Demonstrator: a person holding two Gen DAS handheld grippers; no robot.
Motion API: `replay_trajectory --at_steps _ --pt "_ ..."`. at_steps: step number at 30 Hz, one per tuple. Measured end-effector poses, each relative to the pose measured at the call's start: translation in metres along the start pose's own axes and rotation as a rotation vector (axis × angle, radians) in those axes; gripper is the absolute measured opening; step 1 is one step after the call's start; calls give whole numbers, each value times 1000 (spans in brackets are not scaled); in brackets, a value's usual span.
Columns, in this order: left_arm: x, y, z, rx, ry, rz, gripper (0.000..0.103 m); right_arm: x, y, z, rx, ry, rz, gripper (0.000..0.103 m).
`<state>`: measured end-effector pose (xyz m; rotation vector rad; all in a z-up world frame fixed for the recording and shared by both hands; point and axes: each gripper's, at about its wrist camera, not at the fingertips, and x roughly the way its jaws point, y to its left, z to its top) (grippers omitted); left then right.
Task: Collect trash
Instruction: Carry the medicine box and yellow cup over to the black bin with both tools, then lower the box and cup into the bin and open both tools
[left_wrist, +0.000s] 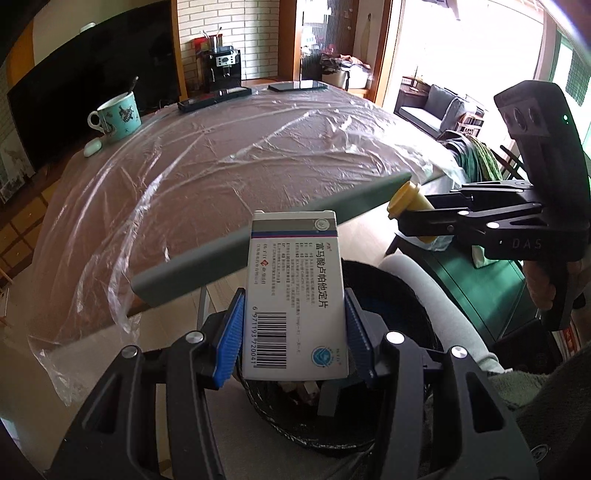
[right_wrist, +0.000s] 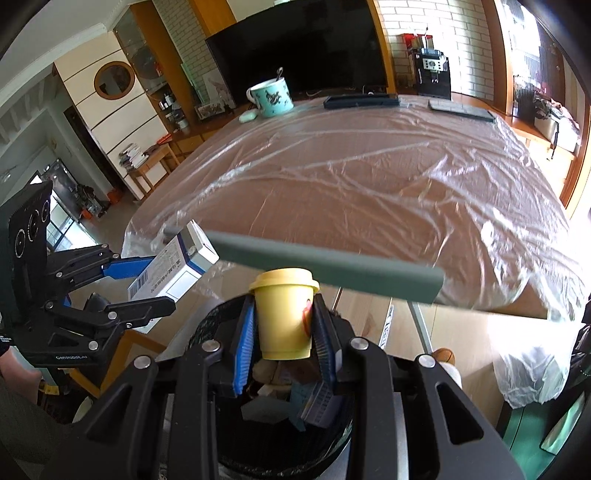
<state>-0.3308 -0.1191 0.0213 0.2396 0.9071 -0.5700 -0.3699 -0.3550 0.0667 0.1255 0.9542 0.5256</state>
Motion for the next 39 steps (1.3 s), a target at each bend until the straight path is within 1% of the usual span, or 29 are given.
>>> replay_trajectory --at_steps 9,17,22,33,39 --pt "21 -7 -25 2 72 -6 52 24 0 -27 27 87 -6 31" --pt "56 -7 -42 5 163 -8 52 53 -4 -44 48 160 -17 31" --pt "80 -6 -52 4 214 9 52 70 -9 -53 59 195 -32 31" --pt "113 -1 -70 -9 283 25 52 98 -16 -65 79 261 -57 31" --pt "118 0 -70 -7 294 31 52 102 -19 -67 86 275 -62 31"
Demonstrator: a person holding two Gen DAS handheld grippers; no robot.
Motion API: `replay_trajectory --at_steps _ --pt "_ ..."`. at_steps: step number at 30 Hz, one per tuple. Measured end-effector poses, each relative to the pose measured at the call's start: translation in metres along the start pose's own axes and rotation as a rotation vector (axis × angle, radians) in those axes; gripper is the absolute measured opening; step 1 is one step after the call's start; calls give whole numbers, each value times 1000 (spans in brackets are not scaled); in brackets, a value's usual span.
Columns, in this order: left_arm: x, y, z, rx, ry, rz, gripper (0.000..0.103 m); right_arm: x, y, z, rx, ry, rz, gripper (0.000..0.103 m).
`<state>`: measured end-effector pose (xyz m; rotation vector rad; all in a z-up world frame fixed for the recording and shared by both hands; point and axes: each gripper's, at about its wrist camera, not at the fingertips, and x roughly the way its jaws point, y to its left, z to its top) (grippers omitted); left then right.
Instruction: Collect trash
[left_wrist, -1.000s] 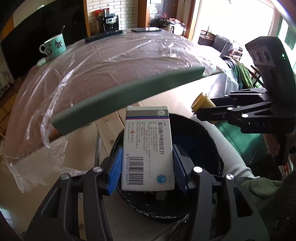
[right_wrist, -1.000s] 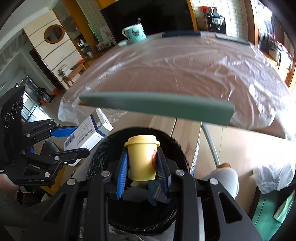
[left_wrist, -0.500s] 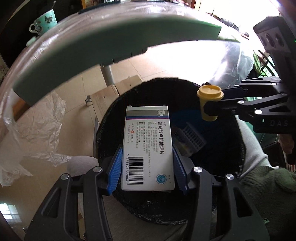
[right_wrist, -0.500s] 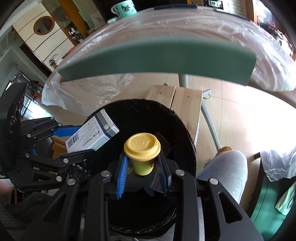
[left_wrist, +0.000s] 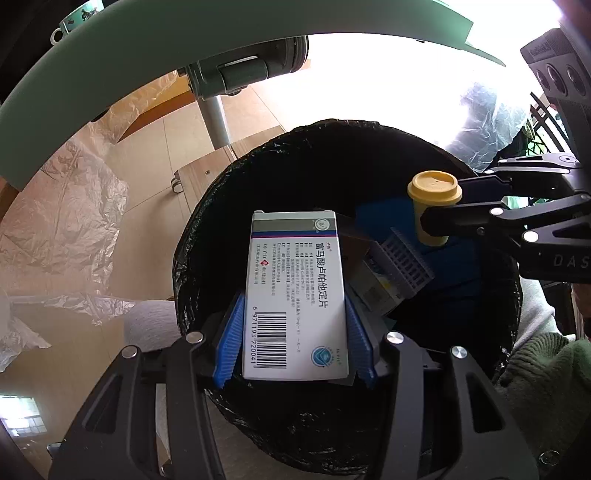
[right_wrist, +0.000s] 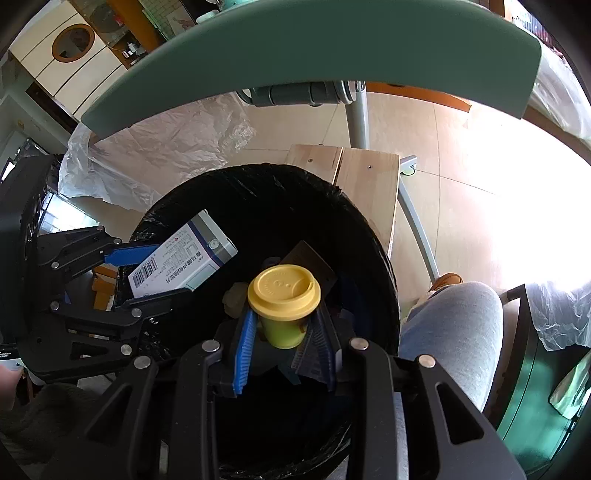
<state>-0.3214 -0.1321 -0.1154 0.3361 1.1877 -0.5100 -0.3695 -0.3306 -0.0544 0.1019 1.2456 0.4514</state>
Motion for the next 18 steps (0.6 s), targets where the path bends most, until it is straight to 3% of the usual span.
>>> replay_trajectory --at_steps 3,4,5,6,8,13,15,16,17,18 --pt "0 1 0 3 -6 -14 52 2 0 0 -3 6 1 31" --pt "-1 1 0 3 -13 -27 57 1 0 0 -7 6 1 31" --pt "-2 2 0 -2 -14 -28 63 0 1 -1 -12 3 -5 36" --pt "-3 2 1 -7 -19 -26 75 -1 1 -1 -12 -2 -10 54" --pt "-7 4 1 -15 -36 -32 79 -7 0 -1 1 -24 -9 67" --pt "-28 8 5 -45 -55 -46 79 -35 4 3 -24 -70 3 67" --pt "-57 9 10 -52 -123 -59 79 -61 10 9 -44 -125 19 69" --pt "-83 13 18 -63 -193 -74 79 -74 11 13 -56 -159 27 72" --pt "-100 19 24 -74 -242 -81 80 -96 12 23 -79 -226 22 80" --pt "-120 27 33 -90 -310 -71 89 -110 11 31 -90 -279 -1 88"
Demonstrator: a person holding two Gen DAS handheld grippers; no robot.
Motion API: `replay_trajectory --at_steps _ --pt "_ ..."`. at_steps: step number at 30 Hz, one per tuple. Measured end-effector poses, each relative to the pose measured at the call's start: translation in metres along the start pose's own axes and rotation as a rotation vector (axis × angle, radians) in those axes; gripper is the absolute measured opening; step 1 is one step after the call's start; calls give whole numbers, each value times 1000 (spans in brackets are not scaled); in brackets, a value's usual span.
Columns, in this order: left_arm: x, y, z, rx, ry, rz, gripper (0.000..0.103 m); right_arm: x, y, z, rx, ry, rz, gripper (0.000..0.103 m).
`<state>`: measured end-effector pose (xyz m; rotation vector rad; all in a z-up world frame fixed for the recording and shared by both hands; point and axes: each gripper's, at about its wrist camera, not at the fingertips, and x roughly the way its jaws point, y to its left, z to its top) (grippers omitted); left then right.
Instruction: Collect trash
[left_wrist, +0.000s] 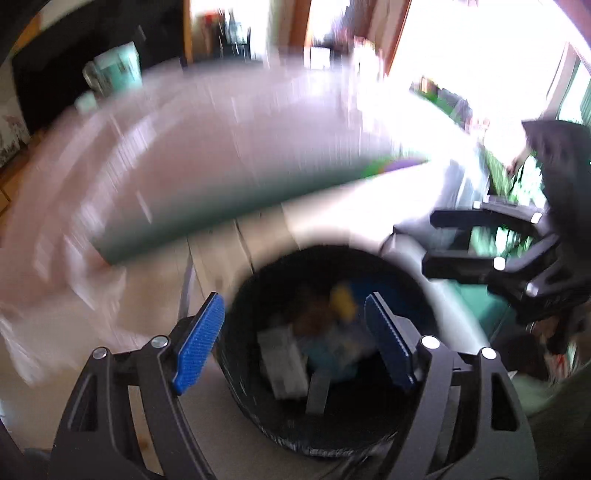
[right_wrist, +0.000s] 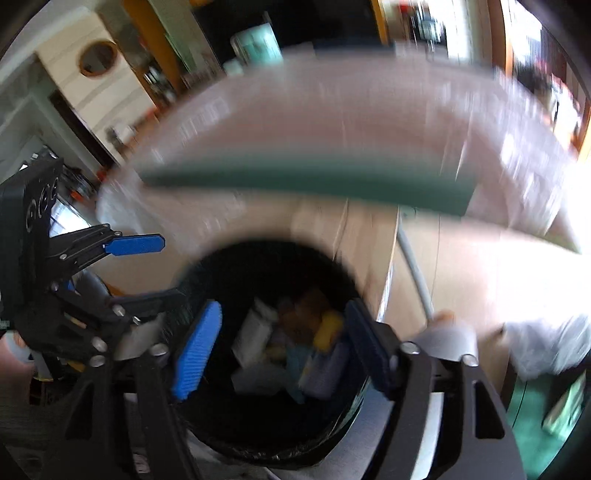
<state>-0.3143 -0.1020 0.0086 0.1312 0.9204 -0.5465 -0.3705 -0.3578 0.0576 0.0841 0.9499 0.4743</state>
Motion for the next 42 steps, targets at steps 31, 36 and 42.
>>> replay_trajectory --at_steps 31,36,42 --pt "125 199 190 -307 -93 397 101 111 -208 217 192 -83 -383 99" --pt "135 197 194 -291 -44 399 101 115 -219 214 255 -52 -386 99" --pt "144 207 194 -331 4 386 101 127 -207 217 187 0 -463 99"
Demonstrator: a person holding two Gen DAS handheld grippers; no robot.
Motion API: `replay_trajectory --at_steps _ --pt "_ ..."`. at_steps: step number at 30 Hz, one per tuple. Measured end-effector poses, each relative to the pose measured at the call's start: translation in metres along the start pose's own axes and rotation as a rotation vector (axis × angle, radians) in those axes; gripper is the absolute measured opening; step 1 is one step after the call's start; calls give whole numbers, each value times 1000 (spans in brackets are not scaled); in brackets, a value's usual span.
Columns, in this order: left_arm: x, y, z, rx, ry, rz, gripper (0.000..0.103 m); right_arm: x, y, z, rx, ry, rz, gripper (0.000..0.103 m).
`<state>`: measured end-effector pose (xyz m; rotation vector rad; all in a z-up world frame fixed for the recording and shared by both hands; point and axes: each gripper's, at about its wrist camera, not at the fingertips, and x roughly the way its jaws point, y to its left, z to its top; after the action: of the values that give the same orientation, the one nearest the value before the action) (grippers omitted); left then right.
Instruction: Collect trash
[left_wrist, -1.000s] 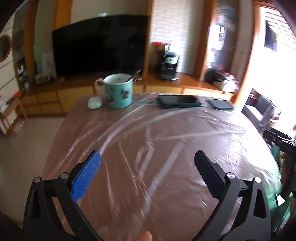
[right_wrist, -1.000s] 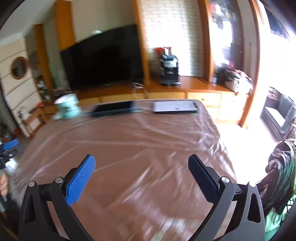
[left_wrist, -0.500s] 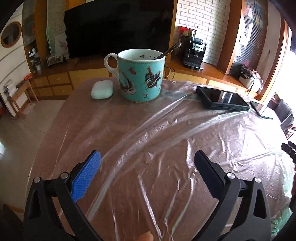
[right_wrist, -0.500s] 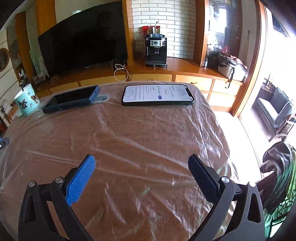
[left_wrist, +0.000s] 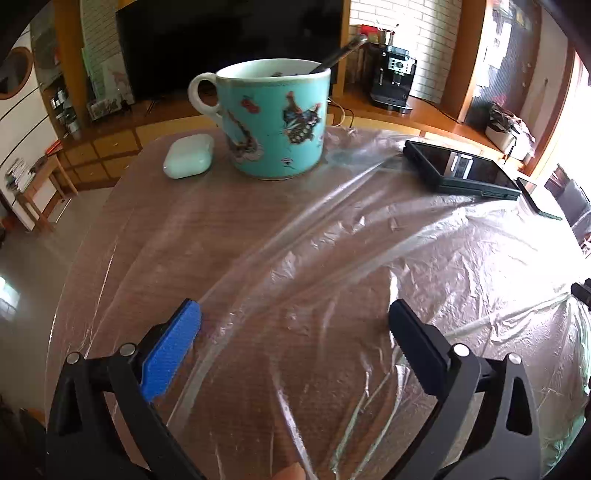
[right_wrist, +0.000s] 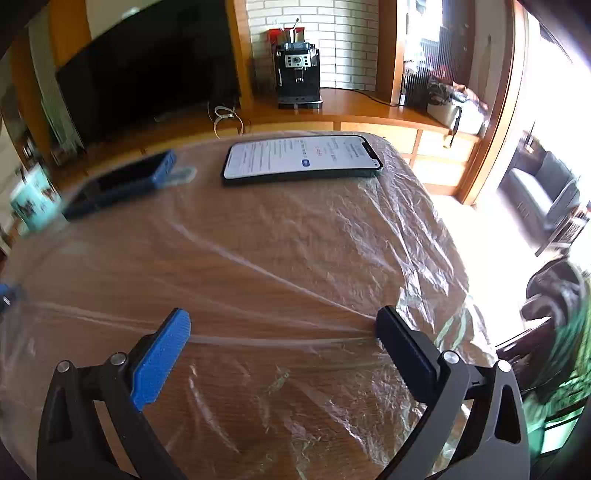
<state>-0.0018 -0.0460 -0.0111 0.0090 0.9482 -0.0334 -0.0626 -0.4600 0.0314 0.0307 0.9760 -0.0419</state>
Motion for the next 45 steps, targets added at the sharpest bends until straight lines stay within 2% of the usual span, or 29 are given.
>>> replay_trajectory --at_steps 45 --pt "0 2 -1 3 3 3 102 -1 0 0 1 2 10 99"
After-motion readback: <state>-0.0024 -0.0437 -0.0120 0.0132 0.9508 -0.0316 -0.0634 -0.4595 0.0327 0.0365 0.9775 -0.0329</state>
